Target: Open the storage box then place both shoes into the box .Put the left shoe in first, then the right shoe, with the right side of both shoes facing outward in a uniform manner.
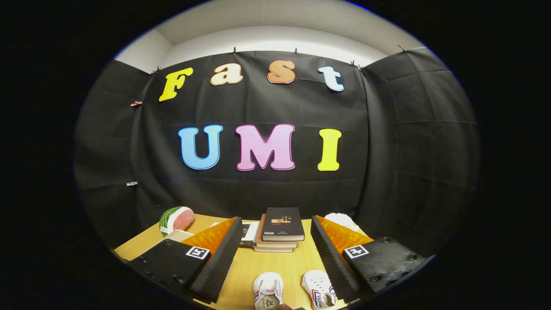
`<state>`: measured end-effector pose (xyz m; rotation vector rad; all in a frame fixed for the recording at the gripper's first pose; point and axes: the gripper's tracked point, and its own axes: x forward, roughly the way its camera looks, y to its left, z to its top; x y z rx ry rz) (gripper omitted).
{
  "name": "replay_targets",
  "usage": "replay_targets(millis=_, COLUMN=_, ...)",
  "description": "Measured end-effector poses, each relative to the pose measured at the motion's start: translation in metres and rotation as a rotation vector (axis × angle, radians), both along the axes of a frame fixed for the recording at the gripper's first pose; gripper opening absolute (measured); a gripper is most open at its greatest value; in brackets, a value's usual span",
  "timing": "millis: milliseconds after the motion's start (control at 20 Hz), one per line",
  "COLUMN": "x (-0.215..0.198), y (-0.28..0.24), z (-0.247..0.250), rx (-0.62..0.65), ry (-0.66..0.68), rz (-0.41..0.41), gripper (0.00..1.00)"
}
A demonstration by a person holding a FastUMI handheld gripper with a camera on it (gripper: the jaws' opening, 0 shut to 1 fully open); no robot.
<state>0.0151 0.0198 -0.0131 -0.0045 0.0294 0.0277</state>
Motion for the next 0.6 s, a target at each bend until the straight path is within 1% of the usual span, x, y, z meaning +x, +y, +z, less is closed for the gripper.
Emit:
replay_targets(millis=200, x=0.003, y=0.004, z=-0.008, rx=0.004, ry=0.029, rz=0.005, gripper=0.97)
replay_targets(millis=350, x=0.005, y=0.011, z=-0.013, rx=0.017, ry=0.055, rz=0.024, gripper=0.97)
replay_targets(millis=600, x=0.005, y=0.032, z=-0.037, rx=0.051, ry=0.155, rz=0.107, gripper=0.97)
